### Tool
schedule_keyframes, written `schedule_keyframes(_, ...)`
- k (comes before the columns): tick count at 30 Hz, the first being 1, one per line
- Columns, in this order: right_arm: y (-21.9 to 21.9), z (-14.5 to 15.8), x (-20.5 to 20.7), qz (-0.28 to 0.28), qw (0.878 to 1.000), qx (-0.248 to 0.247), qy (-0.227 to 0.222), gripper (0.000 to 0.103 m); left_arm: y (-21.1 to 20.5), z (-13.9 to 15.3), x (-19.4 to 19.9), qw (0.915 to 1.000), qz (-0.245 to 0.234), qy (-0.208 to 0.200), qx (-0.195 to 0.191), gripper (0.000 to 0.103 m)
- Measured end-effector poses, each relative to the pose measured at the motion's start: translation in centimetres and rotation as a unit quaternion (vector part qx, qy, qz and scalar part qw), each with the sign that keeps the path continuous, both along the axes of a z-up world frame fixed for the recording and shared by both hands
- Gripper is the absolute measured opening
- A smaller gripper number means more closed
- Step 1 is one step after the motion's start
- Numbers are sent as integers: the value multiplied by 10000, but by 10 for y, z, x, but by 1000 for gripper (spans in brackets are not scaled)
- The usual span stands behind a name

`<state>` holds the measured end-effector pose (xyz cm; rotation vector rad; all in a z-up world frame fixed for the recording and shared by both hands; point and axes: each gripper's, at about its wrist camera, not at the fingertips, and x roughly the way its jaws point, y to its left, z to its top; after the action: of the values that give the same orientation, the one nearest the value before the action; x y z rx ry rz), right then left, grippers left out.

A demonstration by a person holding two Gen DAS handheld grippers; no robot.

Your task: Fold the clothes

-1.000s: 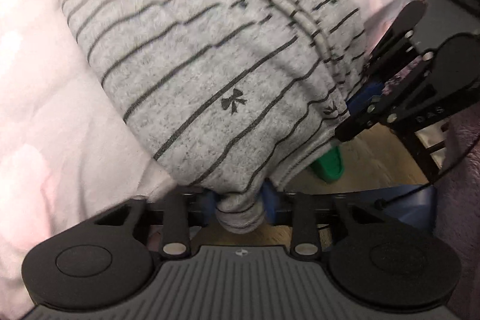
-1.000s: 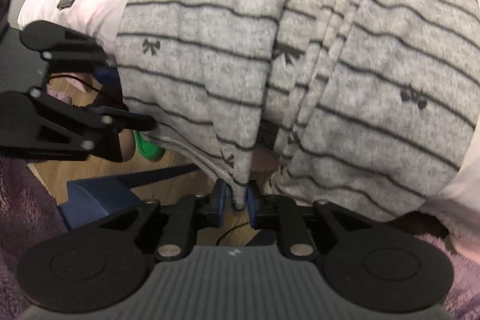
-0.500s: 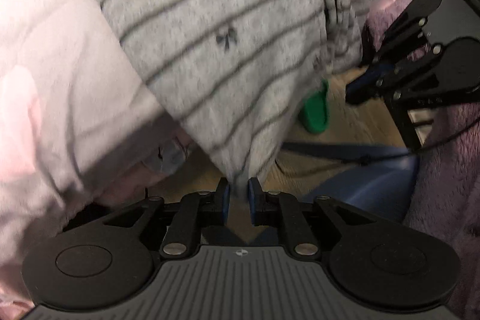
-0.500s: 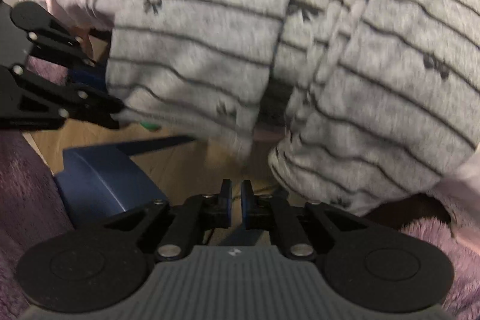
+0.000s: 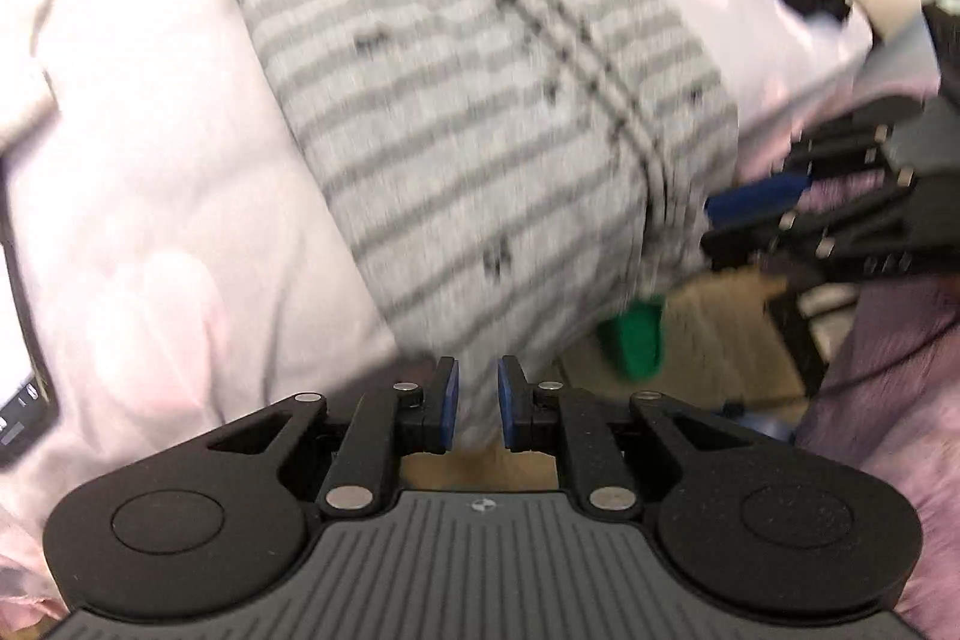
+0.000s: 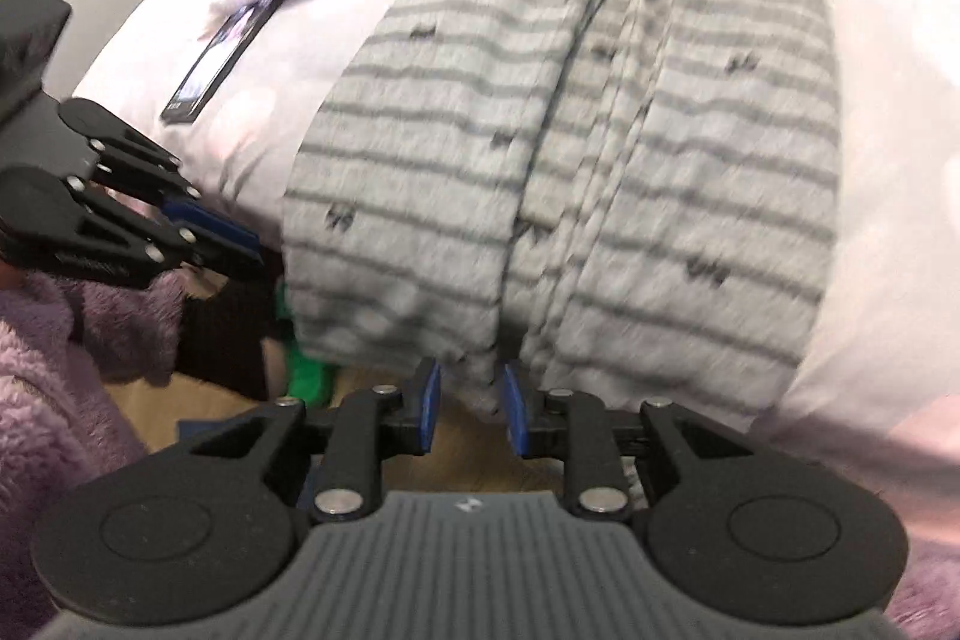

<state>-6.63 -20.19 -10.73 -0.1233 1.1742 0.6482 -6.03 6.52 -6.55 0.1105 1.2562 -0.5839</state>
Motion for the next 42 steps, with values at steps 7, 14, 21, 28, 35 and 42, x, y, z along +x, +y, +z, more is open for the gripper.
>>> schedule_keyframes(7,-12,21,16,-423,9957,81,-816,39,-22,14,4,9917,685,-1090,38,29)
schedule_keyframes(14,-5,28,51,-866,9874,-146,-1319,56,-43,17,32,9687,1308,-2085,336,51)
schedule_keyframes(21,4,24,83,-1396,9730,-530,-1758,76,-63,4,64,9437,1600,-2646,1173,54)
schedule_keyframes(28,8,25,117,-1660,9630,-496,-2064,74,-74,-5,90,9437,1526,-2685,1190,57)
schedule_keyframes(35,18,22,151,-1739,9567,-583,-2260,62,-58,-16,118,9474,2045,-2264,970,57)
schedule_keyframes(42,27,14,183,-1970,9576,-375,-2067,54,-58,-22,129,9485,2219,-2094,847,57)
